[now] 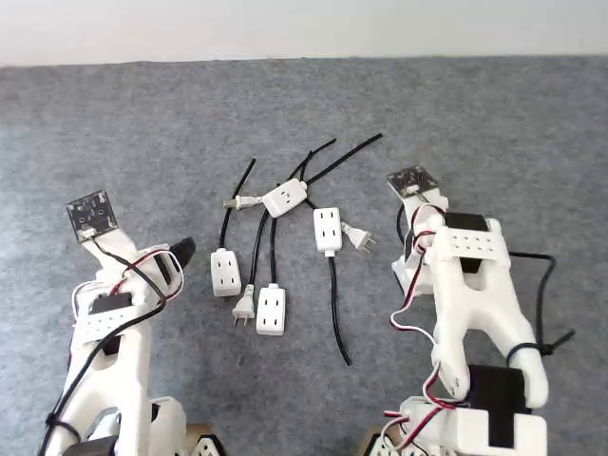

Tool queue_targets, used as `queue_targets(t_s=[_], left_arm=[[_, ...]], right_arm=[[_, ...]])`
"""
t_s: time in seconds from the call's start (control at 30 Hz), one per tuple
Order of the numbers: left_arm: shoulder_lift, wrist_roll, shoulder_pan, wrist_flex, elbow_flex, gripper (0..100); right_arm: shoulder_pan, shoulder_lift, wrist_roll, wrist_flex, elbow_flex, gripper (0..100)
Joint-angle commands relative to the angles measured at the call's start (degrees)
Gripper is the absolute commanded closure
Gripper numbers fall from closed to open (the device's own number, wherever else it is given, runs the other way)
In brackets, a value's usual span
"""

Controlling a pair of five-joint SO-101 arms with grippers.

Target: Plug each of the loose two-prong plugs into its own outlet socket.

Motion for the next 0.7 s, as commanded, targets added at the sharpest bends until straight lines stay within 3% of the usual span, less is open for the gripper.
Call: queue_targets(t_s=[0.0,0.2,0.67], left_arm=[[-1.41,1.05,0.97,-1.67,-0.48,66],[-1.23,1.05,1.05,-1.76,-0.48,66],[-1.23,0.97,1.05,-1.76,-0.40,66]], right_arm=[[0.75,-0.66,1.23,-4.79,1.67,99.0],[6.46,1.45,1.23,-14.29,3.25,99.0],[13.14,3.03,3.60,-17.36,3.16,99.0]])
